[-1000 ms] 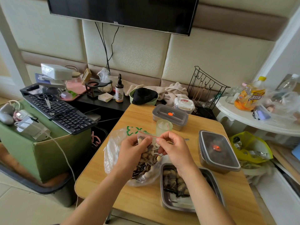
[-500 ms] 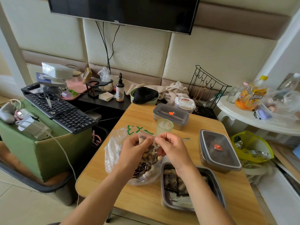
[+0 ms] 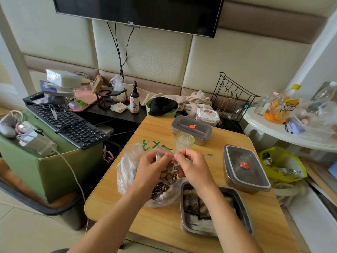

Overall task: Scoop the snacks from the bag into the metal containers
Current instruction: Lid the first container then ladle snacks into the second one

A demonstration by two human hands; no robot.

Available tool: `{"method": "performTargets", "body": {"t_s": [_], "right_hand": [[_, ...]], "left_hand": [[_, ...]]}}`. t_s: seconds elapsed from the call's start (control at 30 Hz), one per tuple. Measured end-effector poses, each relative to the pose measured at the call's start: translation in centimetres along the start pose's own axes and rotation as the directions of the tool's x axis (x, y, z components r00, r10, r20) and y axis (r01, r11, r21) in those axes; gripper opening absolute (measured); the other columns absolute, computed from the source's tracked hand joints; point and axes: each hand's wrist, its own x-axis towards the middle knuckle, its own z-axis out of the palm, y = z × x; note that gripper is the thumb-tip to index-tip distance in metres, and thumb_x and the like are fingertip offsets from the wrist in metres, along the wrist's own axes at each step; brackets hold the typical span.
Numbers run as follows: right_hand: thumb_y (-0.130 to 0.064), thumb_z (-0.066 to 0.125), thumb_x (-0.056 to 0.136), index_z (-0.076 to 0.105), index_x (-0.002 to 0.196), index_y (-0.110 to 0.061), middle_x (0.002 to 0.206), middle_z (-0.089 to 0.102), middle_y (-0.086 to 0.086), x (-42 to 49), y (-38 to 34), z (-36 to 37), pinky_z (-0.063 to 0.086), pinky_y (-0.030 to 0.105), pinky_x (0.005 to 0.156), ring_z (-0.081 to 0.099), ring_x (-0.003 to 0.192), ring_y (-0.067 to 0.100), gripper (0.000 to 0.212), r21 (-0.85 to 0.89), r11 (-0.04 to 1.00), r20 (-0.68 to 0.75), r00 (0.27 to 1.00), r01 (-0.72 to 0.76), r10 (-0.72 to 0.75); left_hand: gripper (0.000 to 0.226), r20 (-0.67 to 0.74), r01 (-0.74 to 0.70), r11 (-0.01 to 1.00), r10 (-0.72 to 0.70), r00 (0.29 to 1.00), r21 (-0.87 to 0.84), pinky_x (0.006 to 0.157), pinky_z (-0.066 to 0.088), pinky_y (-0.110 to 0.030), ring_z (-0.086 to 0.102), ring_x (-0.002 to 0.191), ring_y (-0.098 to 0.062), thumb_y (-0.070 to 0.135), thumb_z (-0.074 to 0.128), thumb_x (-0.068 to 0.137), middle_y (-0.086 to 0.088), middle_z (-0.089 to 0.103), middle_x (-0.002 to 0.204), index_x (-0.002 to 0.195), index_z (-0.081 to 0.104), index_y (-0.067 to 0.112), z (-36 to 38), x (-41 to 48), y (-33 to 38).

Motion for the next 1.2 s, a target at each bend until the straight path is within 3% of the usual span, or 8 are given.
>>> {"method": "performTargets", "body": {"t_s": [0.37, 0.5, 0.63, 0.7, 0.87, 0.97, 1.1, 1.2], "right_hand": [[-0.014, 0.068, 0.097, 0.068, 0.084, -0.014, 0.067, 0.063, -0.01, 0.1, 0.5, -0.5, 0.047, 0.031, 0.054, 0.054, 0.053, 0.013, 0.012, -0.013, 1.0, 0.038, 0.999, 0.017, -0.016], [-0.019, 0.072, 0.094, 0.065, 0.079, -0.019, 0.063, 0.064, -0.007, 0.2, 0.8, -0.3, 0.048, 0.035, 0.055, 0.055, 0.053, 0.015, 0.016, -0.166, 0.985, -0.011, 0.998, 0.057, -0.059], [-0.019, 0.072, 0.093, 0.063, 0.077, -0.017, 0.06, 0.061, -0.008, -0.1, 0.6, -0.1, 0.042, 0.02, 0.051, 0.054, 0.052, 0.009, 0.018, -0.269, 0.959, -0.054, 0.992, 0.095, -0.113], [-0.022, 0.072, 0.093, 0.063, 0.078, -0.019, 0.066, 0.064, -0.007, 0.0, 0.6, -0.2, 0.048, 0.025, 0.053, 0.059, 0.058, 0.011, 0.017, -0.259, 0.962, -0.08, 0.99, 0.09, -0.115], [-0.022, 0.067, 0.091, 0.063, 0.078, -0.022, 0.078, 0.065, -0.007, 0.1, 0.7, -1.1, 0.055, 0.037, 0.066, 0.06, 0.065, 0.014, 0.014, -0.179, 0.982, -0.123, 0.989, 0.062, -0.084], [-0.022, 0.065, 0.093, 0.064, 0.083, -0.018, 0.079, 0.064, -0.01, 0.0, 0.6, -1.3, 0.054, 0.039, 0.064, 0.059, 0.058, 0.013, 0.011, -0.094, 0.995, -0.078, 0.997, 0.018, -0.026], [-0.036, 0.069, 0.094, 0.069, 0.086, -0.028, 0.091, 0.07, -0.011, 0.0, 0.9, -1.1, 0.054, 0.035, 0.069, 0.061, 0.071, 0.009, 0.012, -0.092, 0.995, -0.014, 0.999, 0.029, -0.031], [-0.034, 0.07, 0.096, 0.07, 0.081, -0.029, 0.082, 0.07, -0.011, 0.1, 1.0, -1.1, 0.047, 0.03, 0.067, 0.057, 0.066, 0.003, 0.015, -0.094, 0.994, -0.022, 0.998, 0.048, -0.051]], "left_hand": [[0.013, -0.011, -0.035, 0.997, 0.036, 0.999, 0.066, 0.051, 0.056, -0.031, 0.066, 0.059, -0.021, 0.011, 0.067, 0.098, -0.009, 0.071, 0.069, 0.089, 0.073, 0.004, 0.0, 0.2, -0.4], [0.014, -0.046, -0.041, 0.988, 0.048, 0.998, 0.15, 0.061, 0.058, -0.045, 0.064, 0.062, -0.023, 0.016, 0.071, 0.095, -0.007, 0.069, 0.07, 0.082, 0.074, 0.013, -0.1, 0.6, -0.8], [0.015, -0.063, -0.059, 0.979, 0.073, 0.995, 0.194, 0.072, 0.059, -0.065, 0.066, 0.075, -0.048, 0.034, 0.076, 0.085, -0.021, 0.069, 0.082, 0.08, 0.075, 0.02, 0.0, 0.6, -0.8], [0.015, -0.054, -0.053, 0.985, 0.062, 0.997, 0.166, 0.071, 0.062, -0.061, 0.069, 0.083, -0.05, 0.03, 0.077, 0.09, -0.023, 0.071, 0.088, 0.084, 0.076, 0.017, 0.2, 0.4, -0.7], [0.018, -0.028, -0.007, 0.999, 0.008, 1.0, 0.054, 0.057, 0.061, -0.033, 0.072, 0.067, -0.026, 0.022, 0.065, 0.101, -0.018, 0.074, 0.086, 0.097, 0.068, 0.004, 0.6, -0.1, -0.2], [0.017, -0.049, -0.012, 0.998, 0.015, 0.999, 0.058, 0.061, 0.062, -0.038, 0.074, 0.071, -0.026, 0.023, 0.065, 0.101, -0.015, 0.075, 0.087, 0.093, 0.068, 0.007, 0.5, 0.0, 0.0], [0.017, -0.007, -0.014, 0.997, 0.014, 1.0, 0.072, 0.065, 0.062, -0.045, 0.073, 0.076, -0.039, 0.023, 0.066, 0.1, -0.021, 0.073, 0.091, 0.095, 0.067, 0.007, 0.5, -0.1, -0.2], [0.018, 0.003, -0.007, 0.998, 0.007, 1.0, 0.056, 0.073, 0.061, -0.055, 0.072, 0.084, -0.046, 0.023, 0.063, 0.102, -0.02, 0.074, 0.092, 0.099, 0.067, 0.005, 0.6, -0.2, -0.1]]}}
